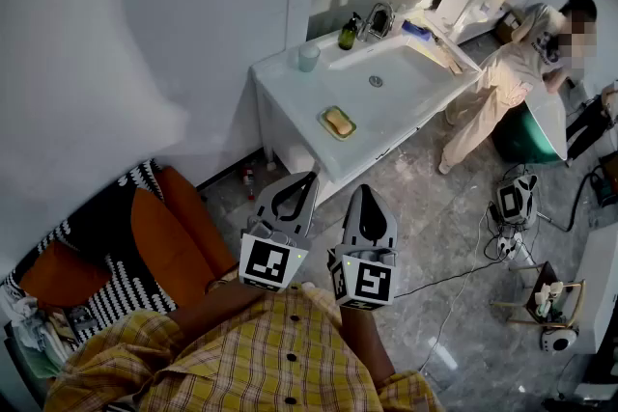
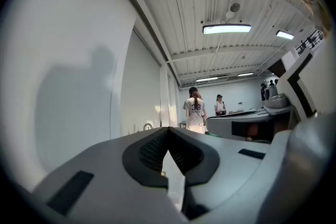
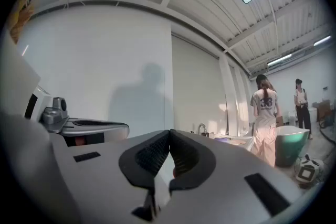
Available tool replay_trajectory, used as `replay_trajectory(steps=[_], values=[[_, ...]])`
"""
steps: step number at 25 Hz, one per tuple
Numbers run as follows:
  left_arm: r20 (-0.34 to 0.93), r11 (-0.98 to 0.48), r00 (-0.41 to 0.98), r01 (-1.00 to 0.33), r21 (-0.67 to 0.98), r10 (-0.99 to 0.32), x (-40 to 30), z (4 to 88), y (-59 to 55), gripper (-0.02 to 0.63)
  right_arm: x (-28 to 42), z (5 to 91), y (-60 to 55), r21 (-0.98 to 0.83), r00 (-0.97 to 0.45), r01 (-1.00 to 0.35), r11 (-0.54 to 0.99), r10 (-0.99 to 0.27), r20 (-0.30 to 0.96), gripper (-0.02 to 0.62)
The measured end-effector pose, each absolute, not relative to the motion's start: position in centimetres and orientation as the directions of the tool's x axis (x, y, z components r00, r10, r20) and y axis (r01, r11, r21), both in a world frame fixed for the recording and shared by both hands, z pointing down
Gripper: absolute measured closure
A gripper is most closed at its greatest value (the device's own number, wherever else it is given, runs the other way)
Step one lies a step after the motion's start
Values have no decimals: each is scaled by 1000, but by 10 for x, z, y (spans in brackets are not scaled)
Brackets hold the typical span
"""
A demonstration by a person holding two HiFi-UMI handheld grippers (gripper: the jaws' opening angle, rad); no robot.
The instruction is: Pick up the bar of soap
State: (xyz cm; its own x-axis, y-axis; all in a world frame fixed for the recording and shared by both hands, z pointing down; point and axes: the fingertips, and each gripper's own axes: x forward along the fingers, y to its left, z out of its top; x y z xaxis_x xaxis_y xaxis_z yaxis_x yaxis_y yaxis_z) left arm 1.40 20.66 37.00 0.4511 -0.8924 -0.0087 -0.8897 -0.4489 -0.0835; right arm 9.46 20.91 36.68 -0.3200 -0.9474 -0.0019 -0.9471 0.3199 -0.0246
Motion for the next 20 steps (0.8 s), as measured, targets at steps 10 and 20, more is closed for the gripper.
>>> replay_trajectory(steps=[10,20], values=[[5,-444,445,-892,-86,-895,17,367,202,598,99,370,205,-20,-322,-947,321,-947,16,577],[44,-377,375,-921,-98,-926,27,388,210,598,129,385,212,-58,-348,-936,347,-937,4,577]])
